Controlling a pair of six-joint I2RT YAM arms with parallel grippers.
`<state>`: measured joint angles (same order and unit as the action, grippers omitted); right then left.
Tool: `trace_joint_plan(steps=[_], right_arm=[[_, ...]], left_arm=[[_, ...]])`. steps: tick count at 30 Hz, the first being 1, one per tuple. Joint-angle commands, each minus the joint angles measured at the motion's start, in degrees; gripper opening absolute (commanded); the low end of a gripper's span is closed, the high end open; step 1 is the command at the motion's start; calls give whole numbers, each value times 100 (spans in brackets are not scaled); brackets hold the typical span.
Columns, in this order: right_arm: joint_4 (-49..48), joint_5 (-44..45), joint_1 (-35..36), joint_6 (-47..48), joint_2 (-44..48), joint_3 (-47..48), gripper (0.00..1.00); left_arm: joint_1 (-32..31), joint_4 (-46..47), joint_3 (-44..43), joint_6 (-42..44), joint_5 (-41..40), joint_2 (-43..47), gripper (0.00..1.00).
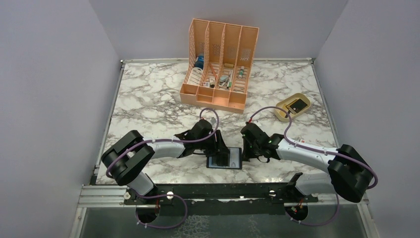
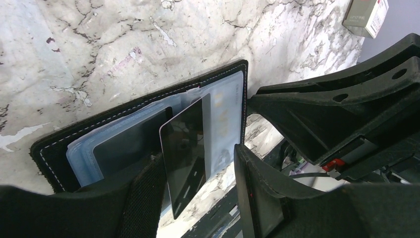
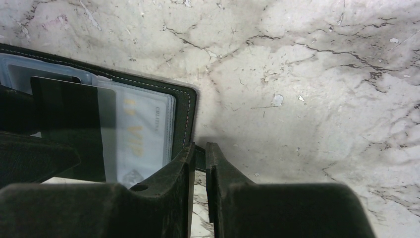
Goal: Put the credit cards into the card holder
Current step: Insert the credit card into the card holder.
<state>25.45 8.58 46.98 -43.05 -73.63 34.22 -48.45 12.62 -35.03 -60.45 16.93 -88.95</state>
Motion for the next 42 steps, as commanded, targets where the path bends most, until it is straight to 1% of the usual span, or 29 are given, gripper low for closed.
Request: trace_joint_plan(steps=[1, 6, 10, 18, 34, 42], right_arm=[[-106, 84, 30, -63, 55, -80, 14], [-126, 81, 29, -72, 58, -132, 14], [-128, 78, 30, -88, 117, -135, 14], [-303, -100, 30, -123, 147, -255, 14], [-587, -396, 30, -244, 121, -389, 13], [-405, -419, 26, -255, 197, -283, 12]], left_arm=[[-31, -423, -104, 266, -432, 43, 53], [-29, -956, -169, 507, -931, 283, 54], [-33, -980, -79, 466, -957, 393, 54], [-39, -603, 125, 290, -602, 359, 55], [-124, -257, 41, 91, -199, 95, 55], [-129, -353, 4, 80, -164, 195, 55]])
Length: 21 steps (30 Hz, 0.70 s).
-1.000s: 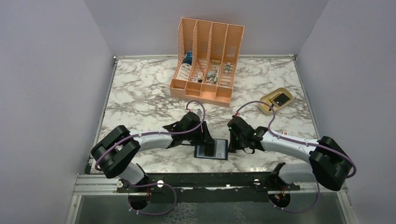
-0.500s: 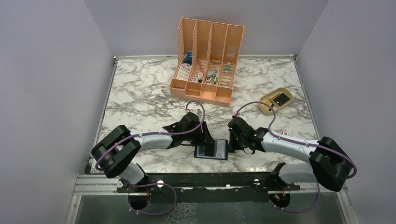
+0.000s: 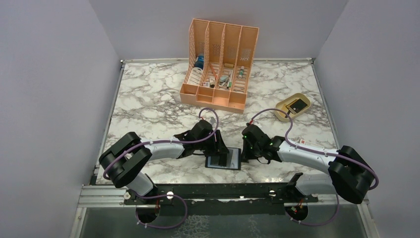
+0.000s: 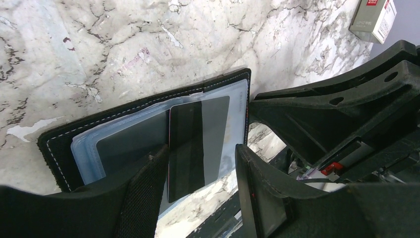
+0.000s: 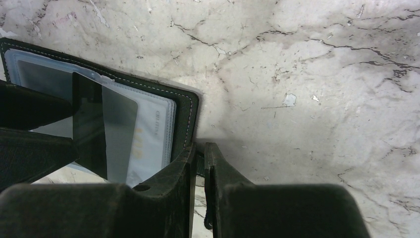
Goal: Put the credit cards into the card holder
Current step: Insert the credit card into the card holder.
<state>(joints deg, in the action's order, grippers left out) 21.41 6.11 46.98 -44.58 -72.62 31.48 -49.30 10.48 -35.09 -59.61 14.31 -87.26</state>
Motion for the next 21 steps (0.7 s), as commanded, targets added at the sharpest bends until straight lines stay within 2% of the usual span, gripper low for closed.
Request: trace_joint_plan(steps=[1, 21], right_arm=[[38, -171, 30, -99, 144, 1, 12], [408, -269, 30, -234, 314, -65, 17]], left_arm=[[-38, -196, 23, 20, 79, 73, 55], [-39, -299, 118, 76, 290, 139, 56]])
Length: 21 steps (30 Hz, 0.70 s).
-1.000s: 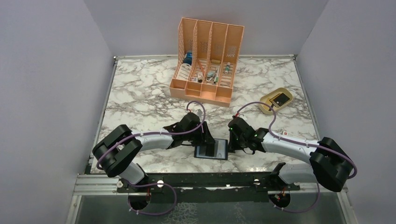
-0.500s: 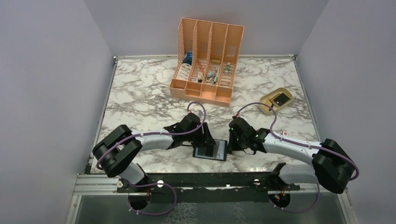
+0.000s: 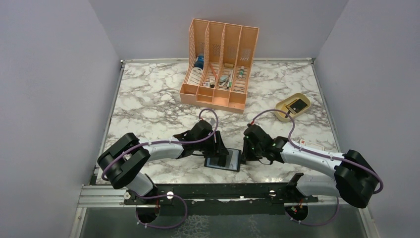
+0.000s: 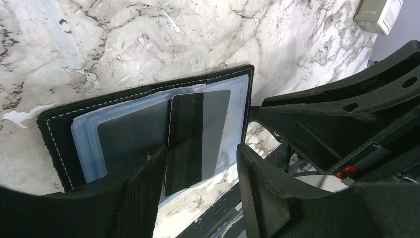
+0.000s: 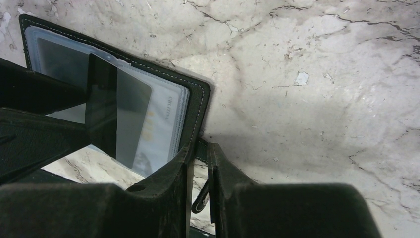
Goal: Put the credit cards into the card holder
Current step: Insert the credit card into the card holder.
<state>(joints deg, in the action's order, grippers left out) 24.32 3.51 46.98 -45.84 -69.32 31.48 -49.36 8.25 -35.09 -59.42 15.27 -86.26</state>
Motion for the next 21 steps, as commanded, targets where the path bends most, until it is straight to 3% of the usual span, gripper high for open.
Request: trace_joint_plan(steps=[1, 21], right_arm=[[91, -25, 30, -116, -52, -79, 17], [-447, -113, 233, -556, -363, -206, 16]], left_arm=[[-36, -50, 143, 35, 201, 47, 56], [-181, 829, 299, -392, 548, 131, 56]])
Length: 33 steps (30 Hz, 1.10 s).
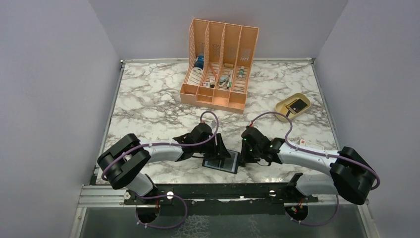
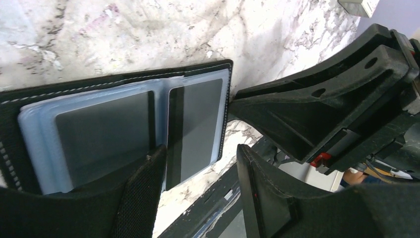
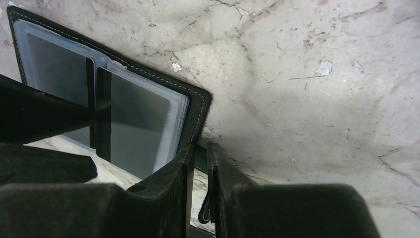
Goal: Put the credit cards into the card holder
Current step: Insert the credit card into the card holder, then turn over the card slot in the card holder.
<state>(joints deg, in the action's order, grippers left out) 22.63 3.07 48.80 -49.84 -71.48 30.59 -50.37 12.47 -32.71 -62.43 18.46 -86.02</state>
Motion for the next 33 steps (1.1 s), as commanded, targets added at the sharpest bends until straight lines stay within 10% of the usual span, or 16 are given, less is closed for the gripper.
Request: trace_joint_plan(steps=[1, 33], right_arm=[[-296, -59, 51, -157, -161, -115, 16], [301, 385, 51, -167, 251, 93, 20]], left_arm=[[-91, 488, 65, -128, 266, 98, 56], [-226, -195, -413, 535, -208, 51, 57]])
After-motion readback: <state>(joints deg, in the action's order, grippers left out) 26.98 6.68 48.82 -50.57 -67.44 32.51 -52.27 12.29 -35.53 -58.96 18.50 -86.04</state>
